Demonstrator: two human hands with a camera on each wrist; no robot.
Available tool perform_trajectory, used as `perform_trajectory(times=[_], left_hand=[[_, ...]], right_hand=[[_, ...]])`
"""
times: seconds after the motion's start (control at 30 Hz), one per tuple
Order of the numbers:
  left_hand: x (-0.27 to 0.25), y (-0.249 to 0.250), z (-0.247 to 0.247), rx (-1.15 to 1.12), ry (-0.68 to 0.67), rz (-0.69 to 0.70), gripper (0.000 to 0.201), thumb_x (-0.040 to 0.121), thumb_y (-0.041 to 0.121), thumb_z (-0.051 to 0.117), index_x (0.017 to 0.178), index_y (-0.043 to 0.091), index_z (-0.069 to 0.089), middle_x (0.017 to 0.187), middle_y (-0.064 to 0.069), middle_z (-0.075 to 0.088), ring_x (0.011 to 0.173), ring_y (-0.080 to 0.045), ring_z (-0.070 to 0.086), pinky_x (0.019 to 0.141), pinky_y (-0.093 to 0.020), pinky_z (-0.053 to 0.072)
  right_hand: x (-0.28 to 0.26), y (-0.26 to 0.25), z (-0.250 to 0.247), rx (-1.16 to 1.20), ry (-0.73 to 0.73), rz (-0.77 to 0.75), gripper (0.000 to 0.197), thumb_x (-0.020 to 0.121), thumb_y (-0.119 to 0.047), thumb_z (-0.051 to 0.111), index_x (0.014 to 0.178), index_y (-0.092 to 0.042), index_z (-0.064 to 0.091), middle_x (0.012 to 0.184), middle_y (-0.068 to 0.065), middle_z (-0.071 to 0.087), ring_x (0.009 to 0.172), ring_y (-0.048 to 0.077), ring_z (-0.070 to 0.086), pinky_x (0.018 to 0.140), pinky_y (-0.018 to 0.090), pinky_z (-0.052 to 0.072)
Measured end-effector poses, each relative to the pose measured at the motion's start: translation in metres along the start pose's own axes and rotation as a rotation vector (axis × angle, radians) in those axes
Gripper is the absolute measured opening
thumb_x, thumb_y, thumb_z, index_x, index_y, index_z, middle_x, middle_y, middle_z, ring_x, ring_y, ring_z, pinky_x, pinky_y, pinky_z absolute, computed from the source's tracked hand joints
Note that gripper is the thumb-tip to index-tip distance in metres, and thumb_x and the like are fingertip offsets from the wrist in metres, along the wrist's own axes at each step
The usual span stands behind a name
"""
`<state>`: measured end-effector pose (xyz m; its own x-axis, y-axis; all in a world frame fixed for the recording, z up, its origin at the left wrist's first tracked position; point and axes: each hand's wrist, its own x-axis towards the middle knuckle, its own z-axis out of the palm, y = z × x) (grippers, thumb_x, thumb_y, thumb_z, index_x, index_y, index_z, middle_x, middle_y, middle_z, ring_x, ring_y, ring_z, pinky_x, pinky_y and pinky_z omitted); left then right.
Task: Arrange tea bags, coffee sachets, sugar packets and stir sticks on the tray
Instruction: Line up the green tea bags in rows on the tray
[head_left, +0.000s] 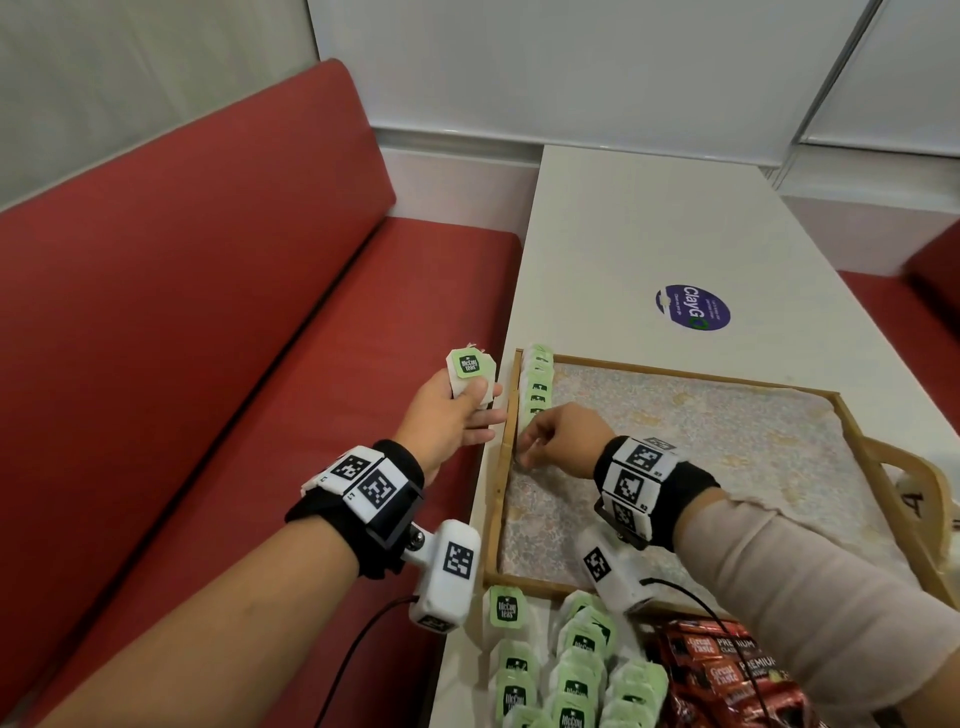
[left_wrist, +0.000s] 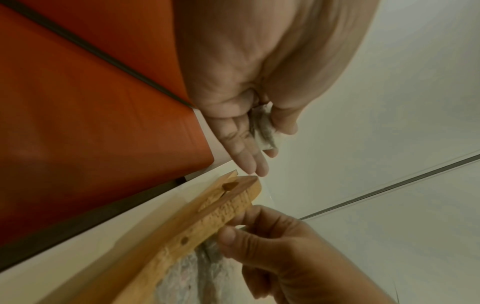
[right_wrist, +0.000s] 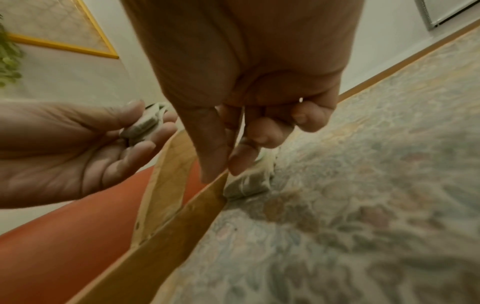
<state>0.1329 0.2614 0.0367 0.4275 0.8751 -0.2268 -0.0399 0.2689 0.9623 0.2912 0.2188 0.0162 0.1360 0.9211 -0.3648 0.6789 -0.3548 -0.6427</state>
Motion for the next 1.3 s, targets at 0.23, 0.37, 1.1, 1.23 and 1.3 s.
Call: perform_trajectory(times=[0.23,0.37,1.1,1.23,1.3], left_hand=[[-0.001,-0.001,0.0,0.003,-0.005,-0.001,0.02,0.102,0.017,0.041,0.12,0.016,0.048,0.102,0.001,0.065,0.08,-0.012,0.066,0.06,-0.019,0.055],[-0.001,-0.001,0.0,-0.006,-0.018,-0.001,0.017,0.102,0.017,0.039,0.115,0.016,0.049,0.101,0.001,0.065,0.08,-0.012,0.066,0.061,-0.019,0.054],[-0.009,0.004,0.01,0.007,-0.064,0.006,0.023,0.094,0.0,0.052,0.114,0.01,0.055,0.099,-0.003,0.067,0.084,-0.011,0.066,0.063,-0.016,0.056],[-0.01,0.004,0.011,0.016,-0.072,0.012,0.018,0.095,0.006,0.053,0.112,0.01,0.056,0.098,-0.003,0.068,0.081,-0.009,0.068,0.064,-0.018,0.057],[-0.009,0.004,0.011,0.008,-0.036,0.011,0.017,0.098,0.013,0.047,0.114,0.008,0.053,0.103,-0.007,0.067,0.082,-0.012,0.068,0.066,-0.02,0.058]], right_hand=[[0.006,0.0,-0.001,-0.099,0.111,0.058,0.025,0.076,-0.013,0.072,0.063,-0.022,0.052,0.068,-0.006,0.057,0.072,0.015,0.055,0.06,0.022,0.043],[0.002,0.001,-0.001,-0.135,0.04,0.045,0.024,0.072,-0.016,0.078,0.067,-0.02,0.055,0.066,-0.007,0.055,0.068,0.012,0.053,0.059,0.02,0.043],[-0.016,-0.022,-0.021,0.329,0.202,-0.247,0.015,0.086,-0.019,0.068,0.073,-0.016,0.06,0.06,-0.003,0.056,0.044,0.0,0.046,0.053,0.018,0.042],[-0.016,-0.015,-0.024,0.437,0.19,-0.236,0.019,0.086,-0.012,0.067,0.069,-0.013,0.059,0.058,-0.002,0.053,0.041,0.0,0.044,0.047,0.014,0.04],[-0.014,-0.009,-0.027,0.428,0.202,-0.219,0.019,0.087,-0.013,0.067,0.069,-0.012,0.059,0.059,0.0,0.054,0.041,0.002,0.044,0.047,0.015,0.04]])
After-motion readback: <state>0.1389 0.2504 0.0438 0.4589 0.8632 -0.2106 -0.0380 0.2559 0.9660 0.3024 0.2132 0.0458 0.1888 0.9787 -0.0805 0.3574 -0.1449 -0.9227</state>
